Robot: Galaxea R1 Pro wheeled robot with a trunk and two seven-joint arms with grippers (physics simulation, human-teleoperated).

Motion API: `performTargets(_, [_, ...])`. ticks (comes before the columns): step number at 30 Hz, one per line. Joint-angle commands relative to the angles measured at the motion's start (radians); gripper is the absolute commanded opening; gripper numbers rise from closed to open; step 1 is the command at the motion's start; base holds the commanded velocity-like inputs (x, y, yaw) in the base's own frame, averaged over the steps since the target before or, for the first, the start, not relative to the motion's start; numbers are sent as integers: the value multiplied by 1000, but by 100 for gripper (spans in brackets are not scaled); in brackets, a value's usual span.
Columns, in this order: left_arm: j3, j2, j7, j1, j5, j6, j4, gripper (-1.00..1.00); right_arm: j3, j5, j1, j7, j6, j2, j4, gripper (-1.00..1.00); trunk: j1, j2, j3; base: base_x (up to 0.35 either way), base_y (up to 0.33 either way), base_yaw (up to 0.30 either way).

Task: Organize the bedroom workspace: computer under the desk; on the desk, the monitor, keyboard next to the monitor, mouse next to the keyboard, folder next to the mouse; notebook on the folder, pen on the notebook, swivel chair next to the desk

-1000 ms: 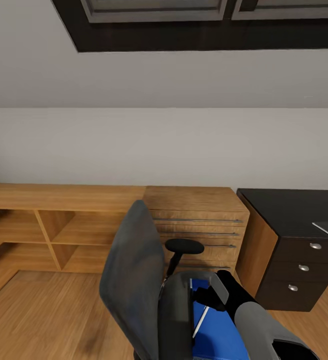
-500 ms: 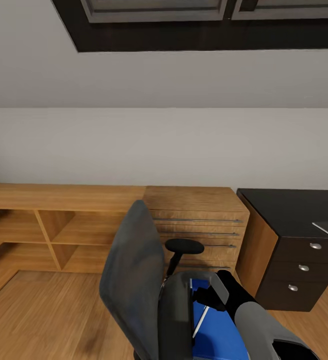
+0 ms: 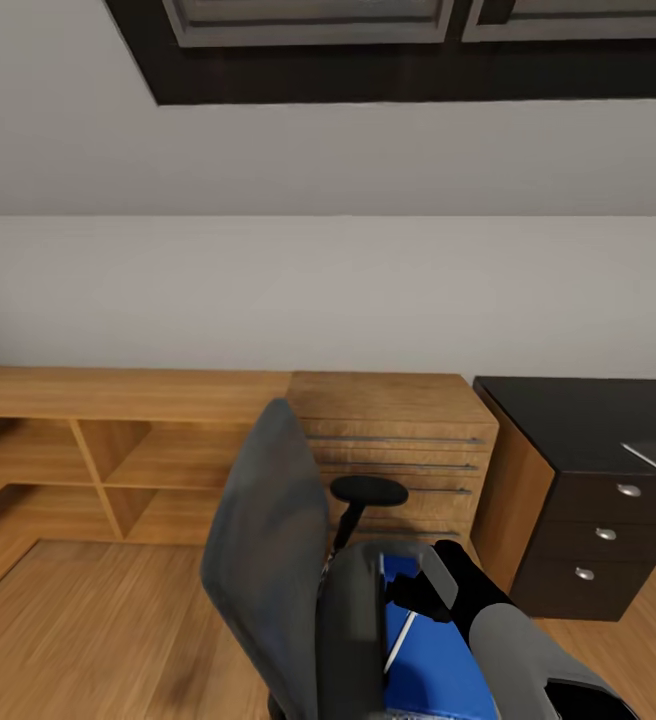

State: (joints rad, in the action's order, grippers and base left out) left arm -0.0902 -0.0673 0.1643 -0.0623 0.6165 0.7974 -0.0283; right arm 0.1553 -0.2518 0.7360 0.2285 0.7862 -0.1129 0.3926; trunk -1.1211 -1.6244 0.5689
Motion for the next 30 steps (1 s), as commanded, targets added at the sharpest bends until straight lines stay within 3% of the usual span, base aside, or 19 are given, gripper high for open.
performTargets(1, [-8, 0, 4, -1, 11, 3, 1, 100, 3, -11, 0, 9, 2, -1, 2, 100, 0, -1, 1, -122, 0, 0])
performTargets(10, [-7, 0, 5, -1, 11, 3, 2, 100, 4, -11, 0, 9, 2, -1, 3, 100, 0, -1, 1, -157, 0, 0])
performTargets(26, [-6, 0, 5, -1, 11, 3, 1, 100, 6, -11, 0, 10, 2, 1, 5, 100, 0, -1, 1, -17, 0, 0])
performTargets(30, [-6, 0, 6, -1, 12, 4, 1, 100, 6, -11, 0, 11, 2, 1, 6, 100, -15, -29, 14, 0, 0, 0])
